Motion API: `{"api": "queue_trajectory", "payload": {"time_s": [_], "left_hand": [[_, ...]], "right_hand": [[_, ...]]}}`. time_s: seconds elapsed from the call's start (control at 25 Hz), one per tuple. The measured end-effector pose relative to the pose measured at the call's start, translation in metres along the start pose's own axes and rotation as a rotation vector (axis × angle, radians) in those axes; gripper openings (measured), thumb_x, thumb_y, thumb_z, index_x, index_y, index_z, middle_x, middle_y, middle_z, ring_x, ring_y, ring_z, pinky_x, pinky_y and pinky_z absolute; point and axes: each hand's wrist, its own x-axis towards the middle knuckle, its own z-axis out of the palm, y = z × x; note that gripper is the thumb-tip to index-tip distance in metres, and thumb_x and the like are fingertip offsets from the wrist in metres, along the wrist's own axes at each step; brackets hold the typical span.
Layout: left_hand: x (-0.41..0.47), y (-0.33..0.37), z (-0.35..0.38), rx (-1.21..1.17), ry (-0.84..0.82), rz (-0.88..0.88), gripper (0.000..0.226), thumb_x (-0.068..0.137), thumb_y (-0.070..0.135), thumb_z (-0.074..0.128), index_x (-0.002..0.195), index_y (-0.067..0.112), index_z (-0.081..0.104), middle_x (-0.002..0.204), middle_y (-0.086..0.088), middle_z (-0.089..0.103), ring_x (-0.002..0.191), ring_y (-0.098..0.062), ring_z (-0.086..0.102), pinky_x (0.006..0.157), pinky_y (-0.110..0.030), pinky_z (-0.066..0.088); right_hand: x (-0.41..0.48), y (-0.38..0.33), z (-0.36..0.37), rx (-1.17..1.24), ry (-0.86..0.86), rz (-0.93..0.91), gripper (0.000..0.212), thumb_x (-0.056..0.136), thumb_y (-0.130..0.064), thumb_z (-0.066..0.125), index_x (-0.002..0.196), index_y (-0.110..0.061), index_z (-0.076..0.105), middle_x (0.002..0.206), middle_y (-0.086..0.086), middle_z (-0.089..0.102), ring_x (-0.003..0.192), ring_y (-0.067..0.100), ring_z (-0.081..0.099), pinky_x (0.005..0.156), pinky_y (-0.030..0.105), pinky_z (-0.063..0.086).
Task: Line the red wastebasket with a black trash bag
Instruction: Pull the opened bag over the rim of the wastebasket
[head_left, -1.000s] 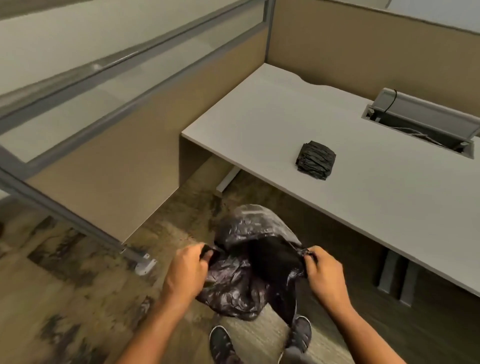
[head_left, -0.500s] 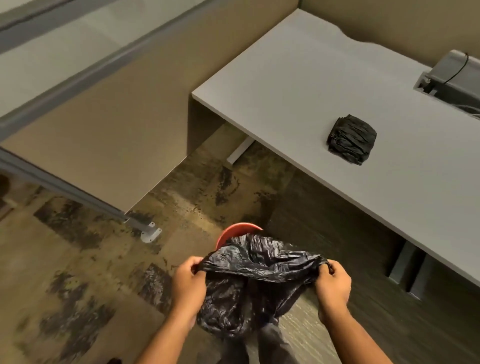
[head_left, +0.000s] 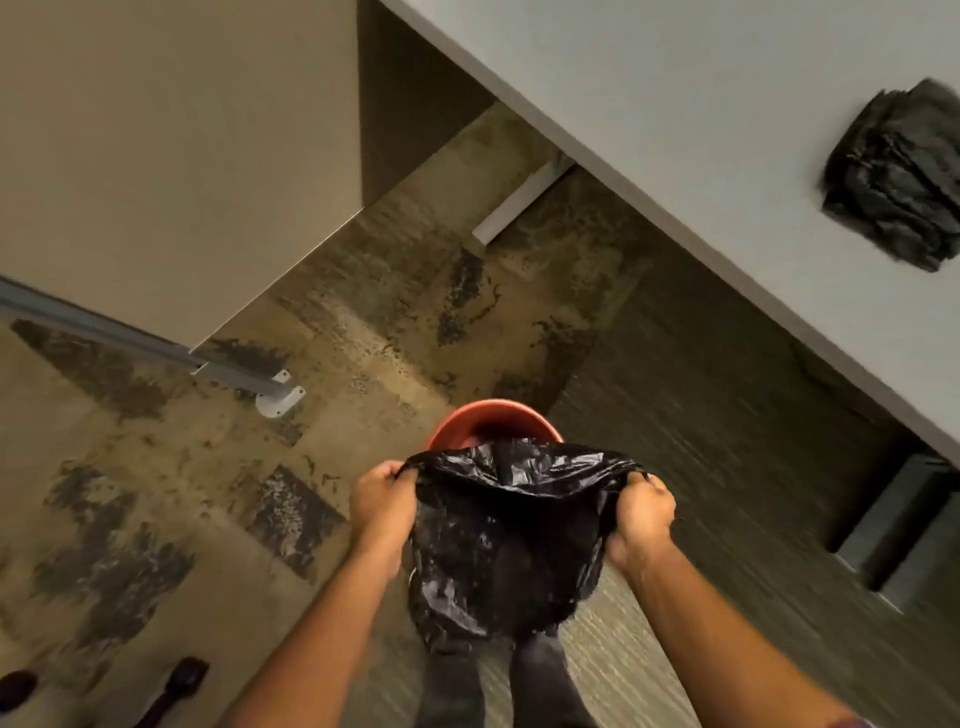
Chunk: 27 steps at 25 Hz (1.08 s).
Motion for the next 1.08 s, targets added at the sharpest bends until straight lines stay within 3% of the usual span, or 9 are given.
{"api": "queue_trajectory", "payload": {"time_s": [0.16,0.28,0.4,0.56,0.64,0.72,0.8,0.92,1.08], "left_hand": [[0.086,-0.017,0.013,0.080,-0.157,-0.047,0.021,0.100,0.017,0.072,0.080,0.013,0.076,0.055,0.007,0.070,0.059,-0.017,0.059,0.055,-0.029,0.043],[0.135,-0.027,0.025,-0.214,-0.253,-0.310,0.014,0.109,0.008,0.056,0.101,0.013,0.067,0.083,-0.007,0.073,0.074,-0.021,0.065,0.066,-0.041,0.058],[0.174,-0.035,0.044,-0.526,-0.251,-0.461,0.026,0.115,0.004,0.036,0.115,0.004,0.062,0.099,-0.017,0.072,0.087,-0.026,0.069,0.072,-0.045,0.063],[0.209,-0.046,0.065,-0.477,-0.332,-0.455,0.033,0.110,0.010,0.043,0.101,0.003,0.074,0.080,-0.017,0.083,0.064,-0.029,0.081,0.059,-0.038,0.068],[0.223,-0.054,0.069,-0.363,-0.382,-0.439,0.031,0.106,0.024,0.054,0.104,0.008,0.080,0.091,-0.016,0.086,0.070,-0.031,0.082,0.062,-0.042,0.070],[0.233,-0.062,0.067,-0.267,-0.386,-0.401,0.031,0.103,0.034,0.063,0.114,0.012,0.082,0.105,-0.016,0.087,0.085,-0.034,0.084,0.071,-0.045,0.072],[0.243,-0.071,0.066,-0.125,-0.368,-0.342,0.039,0.097,0.040,0.073,0.123,0.011,0.081,0.116,-0.017,0.086,0.106,-0.038,0.081,0.094,-0.049,0.068],[0.255,-0.079,0.061,-0.091,-0.450,-0.341,0.053,0.086,0.047,0.083,0.125,0.012,0.081,0.125,-0.015,0.084,0.120,-0.035,0.077,0.115,-0.049,0.057],[0.272,-0.074,0.069,-0.255,-0.584,-0.305,0.058,0.084,0.058,0.079,0.122,0.014,0.085,0.126,-0.014,0.084,0.117,-0.031,0.080,0.090,-0.042,0.070]], "right_hand": [[0.089,0.014,0.039,-0.364,0.054,-0.130,0.023,0.096,-0.005,0.044,0.086,-0.009,0.064,0.082,0.011,0.064,0.077,0.028,0.059,0.072,0.036,0.047],[0.145,0.028,0.060,-0.890,0.005,-0.373,0.031,0.105,-0.019,0.047,0.100,0.004,0.067,0.112,0.035,0.069,0.108,0.049,0.065,0.089,0.047,0.049],[0.178,0.046,0.077,-1.094,-0.092,-0.495,0.040,0.107,-0.027,0.045,0.111,0.006,0.068,0.124,0.037,0.067,0.116,0.053,0.062,0.096,0.049,0.049],[0.208,0.061,0.091,-1.140,-0.126,-0.364,0.054,0.109,-0.038,0.038,0.127,0.005,0.066,0.134,0.033,0.065,0.125,0.046,0.061,0.102,0.044,0.047],[0.217,0.060,0.097,-1.034,-0.161,-0.241,0.059,0.108,-0.047,0.036,0.132,-0.002,0.067,0.134,0.026,0.067,0.125,0.041,0.062,0.105,0.042,0.048],[0.223,0.059,0.104,-0.827,-0.228,-0.207,0.048,0.109,-0.040,0.040,0.130,-0.008,0.068,0.132,0.021,0.069,0.119,0.035,0.065,0.097,0.038,0.052],[0.229,0.053,0.112,-0.711,-0.189,-0.205,0.037,0.107,-0.032,0.046,0.122,-0.007,0.070,0.127,0.021,0.072,0.111,0.035,0.070,0.078,0.033,0.054],[0.235,0.043,0.123,-0.726,-0.183,-0.062,0.036,0.101,-0.045,0.057,0.111,-0.013,0.070,0.114,0.018,0.076,0.102,0.036,0.074,0.083,0.041,0.060],[0.246,0.027,0.135,-0.726,-0.423,0.197,0.042,0.098,-0.053,0.060,0.104,-0.013,0.074,0.098,0.012,0.081,0.076,0.027,0.077,0.071,0.037,0.063]]}}
